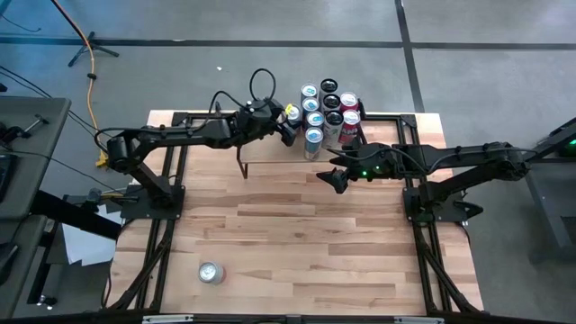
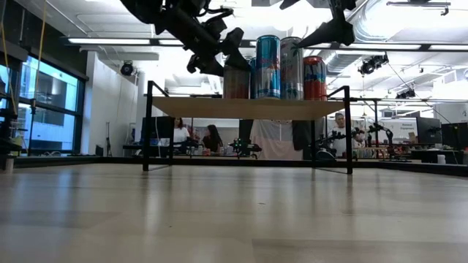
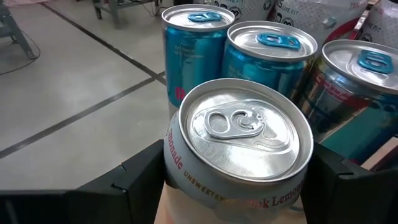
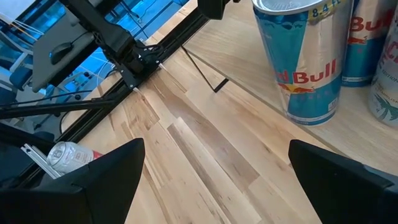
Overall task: Place canned beverage on shelf
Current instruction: Put the top orange-white soda can on the shelf, then put the pink-white red soda can on the shelf aligned with the orange soda can
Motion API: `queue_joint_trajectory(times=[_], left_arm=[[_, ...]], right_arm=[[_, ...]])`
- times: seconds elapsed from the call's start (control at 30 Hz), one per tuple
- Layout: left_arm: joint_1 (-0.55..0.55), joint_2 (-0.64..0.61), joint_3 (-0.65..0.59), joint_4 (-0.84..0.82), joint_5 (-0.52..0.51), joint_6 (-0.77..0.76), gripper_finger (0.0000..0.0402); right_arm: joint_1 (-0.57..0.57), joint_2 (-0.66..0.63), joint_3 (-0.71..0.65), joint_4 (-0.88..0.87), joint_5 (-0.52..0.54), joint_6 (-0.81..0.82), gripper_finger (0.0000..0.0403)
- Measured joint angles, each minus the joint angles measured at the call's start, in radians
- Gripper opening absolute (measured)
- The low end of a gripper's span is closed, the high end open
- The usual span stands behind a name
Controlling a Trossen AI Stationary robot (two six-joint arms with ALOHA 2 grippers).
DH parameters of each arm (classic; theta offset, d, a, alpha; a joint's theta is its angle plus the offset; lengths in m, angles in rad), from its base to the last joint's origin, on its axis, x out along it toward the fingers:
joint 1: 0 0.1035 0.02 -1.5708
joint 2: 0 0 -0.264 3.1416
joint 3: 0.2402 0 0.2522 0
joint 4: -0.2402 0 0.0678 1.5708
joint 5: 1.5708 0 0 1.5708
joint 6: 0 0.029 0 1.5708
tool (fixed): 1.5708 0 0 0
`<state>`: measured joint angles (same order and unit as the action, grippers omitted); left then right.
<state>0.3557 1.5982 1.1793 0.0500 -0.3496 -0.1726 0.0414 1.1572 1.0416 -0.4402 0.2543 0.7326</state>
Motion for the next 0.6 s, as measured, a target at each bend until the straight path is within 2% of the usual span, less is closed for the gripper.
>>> queue_joint_trajectory(times=[0.17, 0.47, 0.6], left_arm=[[0.003, 0.000, 0.000, 0.001, 0.000, -0.033, 0.0263], [0.019, -0.022, 0.000, -0.003, 0.028, -0.083, 0.0368], [0.019, -0.076, 0.000, -0.017, 0.041, -0.051, 0.0393]], right_arm=[[0.000, 0.000, 0.000, -0.001, 0.000, 0.001, 0.0385], [0.000, 0.000, 0.000, -0.001, 0.000, 0.003, 0.0385], [0.000, 0.000, 0.000, -0.001, 0.000, 0.003, 0.0385]])
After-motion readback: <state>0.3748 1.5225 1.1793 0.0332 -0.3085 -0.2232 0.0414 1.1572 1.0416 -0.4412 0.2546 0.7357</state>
